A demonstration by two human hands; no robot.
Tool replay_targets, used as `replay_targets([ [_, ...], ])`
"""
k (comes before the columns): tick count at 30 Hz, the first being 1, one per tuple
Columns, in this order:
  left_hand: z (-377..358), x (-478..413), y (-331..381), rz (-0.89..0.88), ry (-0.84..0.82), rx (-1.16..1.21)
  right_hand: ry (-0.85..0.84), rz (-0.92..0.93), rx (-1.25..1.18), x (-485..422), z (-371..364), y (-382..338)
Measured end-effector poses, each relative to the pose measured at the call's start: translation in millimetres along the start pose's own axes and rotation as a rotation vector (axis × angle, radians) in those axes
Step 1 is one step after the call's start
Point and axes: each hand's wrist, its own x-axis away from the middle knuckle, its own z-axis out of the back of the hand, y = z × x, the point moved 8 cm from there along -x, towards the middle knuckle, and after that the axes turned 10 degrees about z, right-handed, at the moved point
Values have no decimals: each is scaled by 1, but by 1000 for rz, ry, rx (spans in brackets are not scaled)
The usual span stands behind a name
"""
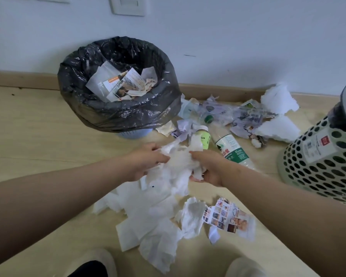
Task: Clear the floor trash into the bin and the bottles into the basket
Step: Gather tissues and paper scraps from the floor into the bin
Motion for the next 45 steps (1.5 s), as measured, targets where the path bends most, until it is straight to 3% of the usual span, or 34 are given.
replay_targets([
  [6, 55, -12, 4, -33, 280, 76, 293, 27, 39, -3, 74, -5],
  [9, 60, -15, -1, -10, 307, 208, 395, 54, -63, -6, 87, -7],
  [11, 43, -17, -3, 7, 227, 256, 316, 34, -170, -7, 68, -5],
  [13, 11, -13, -1, 24, 34, 296, 151, -10, -256, -6, 35, 0],
  [16, -29, -2, 0, 33, -183, 190, -74, -54, -218, -4, -6, 6],
  [24, -37, -4, -10, -104, -123, -81, -170, -78, -170, -3, -24, 23],
  [29, -23, -10, -26, -137, -4, -208, -305, -109, -62, 13, -33, 29],
  [32, -13, -13, -39, -96, 34, -291, -252, 3, 278, 12, -21, 35],
  [35, -12, -12, -51, -89, 6, -478, -264, 378, 1180, 10, -7, 42],
  [37, -13, -12, -58, -100, -9, -627, -412, 513, 1540, 14, -9, 65],
  [40, -12, -13, -63, -109, -6, -717, -531, 609, 1866, 21, -8, 92],
  [45, -14, -15, -57, -137, 2, -693, -429, 785, 1981, 18, -10, 94],
])
